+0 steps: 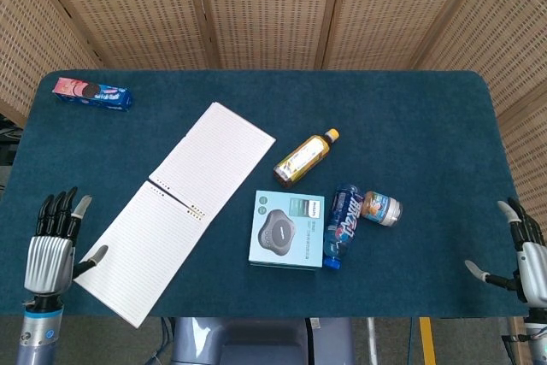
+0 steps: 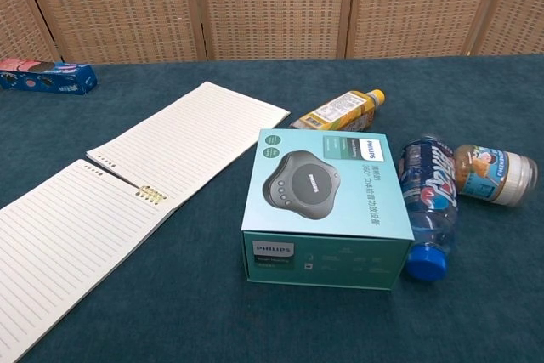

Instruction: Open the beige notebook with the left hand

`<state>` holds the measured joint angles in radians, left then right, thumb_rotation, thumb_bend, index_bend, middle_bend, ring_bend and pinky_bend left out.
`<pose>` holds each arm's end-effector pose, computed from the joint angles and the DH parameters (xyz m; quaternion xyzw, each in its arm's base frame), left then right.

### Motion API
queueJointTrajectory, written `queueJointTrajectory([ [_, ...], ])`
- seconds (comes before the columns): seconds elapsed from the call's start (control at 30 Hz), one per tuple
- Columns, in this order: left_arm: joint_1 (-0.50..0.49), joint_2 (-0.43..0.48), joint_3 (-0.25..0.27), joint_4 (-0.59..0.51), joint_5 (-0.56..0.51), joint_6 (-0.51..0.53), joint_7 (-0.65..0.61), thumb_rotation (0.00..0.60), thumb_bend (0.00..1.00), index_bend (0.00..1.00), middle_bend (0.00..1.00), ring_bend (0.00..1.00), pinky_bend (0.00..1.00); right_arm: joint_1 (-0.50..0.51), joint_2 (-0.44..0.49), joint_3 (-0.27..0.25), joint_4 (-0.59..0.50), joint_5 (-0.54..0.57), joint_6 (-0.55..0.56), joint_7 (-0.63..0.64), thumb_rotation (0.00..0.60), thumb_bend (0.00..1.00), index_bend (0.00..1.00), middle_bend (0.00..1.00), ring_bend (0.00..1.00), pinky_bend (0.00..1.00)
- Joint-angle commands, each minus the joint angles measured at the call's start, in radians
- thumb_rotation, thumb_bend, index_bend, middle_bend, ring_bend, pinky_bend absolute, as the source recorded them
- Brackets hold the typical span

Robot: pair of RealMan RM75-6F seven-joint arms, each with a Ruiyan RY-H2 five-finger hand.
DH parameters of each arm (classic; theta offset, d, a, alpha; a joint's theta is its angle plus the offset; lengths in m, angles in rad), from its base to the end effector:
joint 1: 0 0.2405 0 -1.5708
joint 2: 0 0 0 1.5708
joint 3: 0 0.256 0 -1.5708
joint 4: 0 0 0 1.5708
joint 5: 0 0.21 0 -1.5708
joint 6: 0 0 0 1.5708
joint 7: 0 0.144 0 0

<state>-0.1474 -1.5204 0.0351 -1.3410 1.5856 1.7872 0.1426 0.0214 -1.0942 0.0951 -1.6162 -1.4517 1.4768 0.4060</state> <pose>-0.2804 0.1775 0.0759 -0.5773 -0.2877 -0.4819 0.5931 -0.3261 -0.1700 0.1749 0.4703 -0.5048 0.4872 0.5353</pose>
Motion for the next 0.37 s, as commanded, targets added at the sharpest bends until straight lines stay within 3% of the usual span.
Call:
queueJointTrajectory([
  [0.03, 0.004, 0.002, -0.003, 0.0, 0.006, -0.004, -0.002, 0.6, 0.01, 0.0, 0.0, 0.0, 0.02, 0.0, 0.001, 0.0, -0.001, 0.001, -0.001, 0.001, 0.6, 0.05, 0.03, 0.0, 0.0, 0.0],
  [0.37, 0.019, 0.0, -0.02, -0.002, 0.024, -0.017, 0.003, 0.6, 0.01, 0.0, 0.0, 0.0, 0.02, 0.0, 0.001, -0.002, 0.002, -0.002, -0.002, 0.0, 0.6, 0.05, 0.03, 0.0, 0.0, 0.0],
])
